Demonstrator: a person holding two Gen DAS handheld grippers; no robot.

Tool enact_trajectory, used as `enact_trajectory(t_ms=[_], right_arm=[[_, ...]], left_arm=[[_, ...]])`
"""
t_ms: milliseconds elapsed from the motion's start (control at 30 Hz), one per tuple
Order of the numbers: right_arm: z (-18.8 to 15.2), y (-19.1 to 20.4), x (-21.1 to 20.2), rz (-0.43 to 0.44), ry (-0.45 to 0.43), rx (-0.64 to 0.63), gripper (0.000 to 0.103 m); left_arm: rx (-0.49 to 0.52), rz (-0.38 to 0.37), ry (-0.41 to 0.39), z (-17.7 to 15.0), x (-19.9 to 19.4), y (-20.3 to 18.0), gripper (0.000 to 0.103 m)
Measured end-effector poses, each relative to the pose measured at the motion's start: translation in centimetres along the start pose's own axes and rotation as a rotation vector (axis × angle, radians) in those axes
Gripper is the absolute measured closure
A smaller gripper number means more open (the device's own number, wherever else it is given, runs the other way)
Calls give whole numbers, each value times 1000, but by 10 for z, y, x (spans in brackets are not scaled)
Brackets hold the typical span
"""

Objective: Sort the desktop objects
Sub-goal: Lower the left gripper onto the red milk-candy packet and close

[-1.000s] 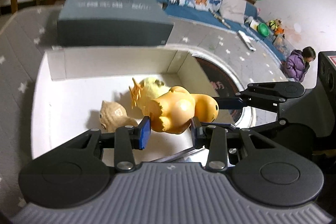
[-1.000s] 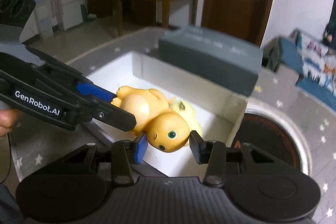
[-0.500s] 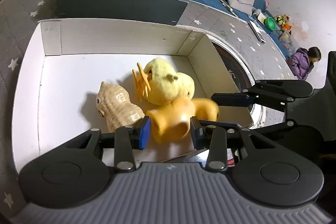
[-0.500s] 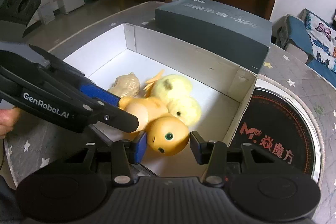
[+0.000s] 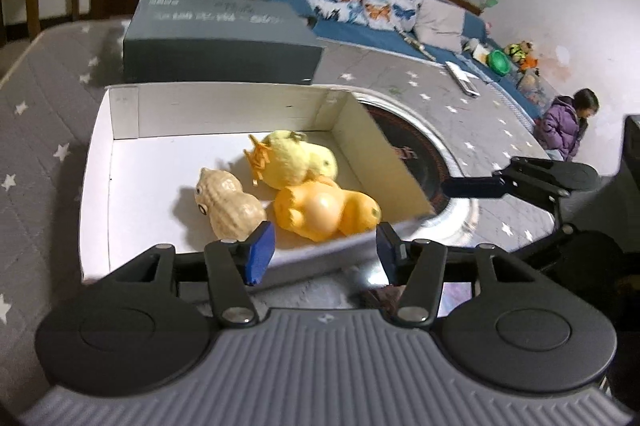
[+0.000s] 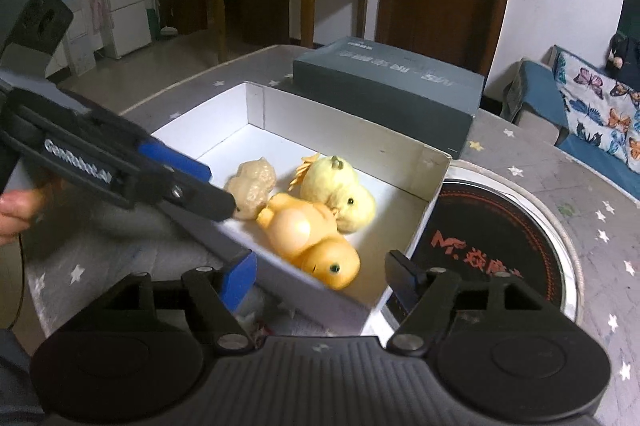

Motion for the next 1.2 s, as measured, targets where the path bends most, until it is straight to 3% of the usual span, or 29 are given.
enact_trajectory(t_ms=[133, 233, 367, 567, 667, 767, 1000, 1200], right_arm=[[-15, 1, -18, -11, -26, 17, 23], [-27, -3, -28, -28, -32, 42, 23], [-42, -13, -34, -50, -22, 93, 23], [-55, -22, -32, -55, -12, 163, 23], [-60, -23, -32, -48, -13, 179, 23], [-64, -23, -27, -38, -3, 185, 23], [-68, -16, -13, 6, 17, 189, 23], [-68, -5, -5, 52, 28, 163, 23]], left_arm=[[86, 10, -9, -30, -15, -27, 36], [142, 33, -1, -53, -14, -45, 36], [179, 5, 74, -74, 11, -70, 36], [195, 54, 122, -89, 50, -90, 34], [210, 103, 128, -93, 61, -88, 34], [182, 88, 150, -94, 65, -80, 34], [192, 179, 135, -93, 47, -50, 34], [128, 182, 128, -85, 32, -20, 34]])
Point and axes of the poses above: each gripper's, at about its wrist camera, not at the fingertips, and x roughly the way its jaws point, y to its left, z to its top, the point moved 4 cm from there along x, roughly the way its jaws point, and after that the axes turned 3 degrees about y, right-handed, at the moved point
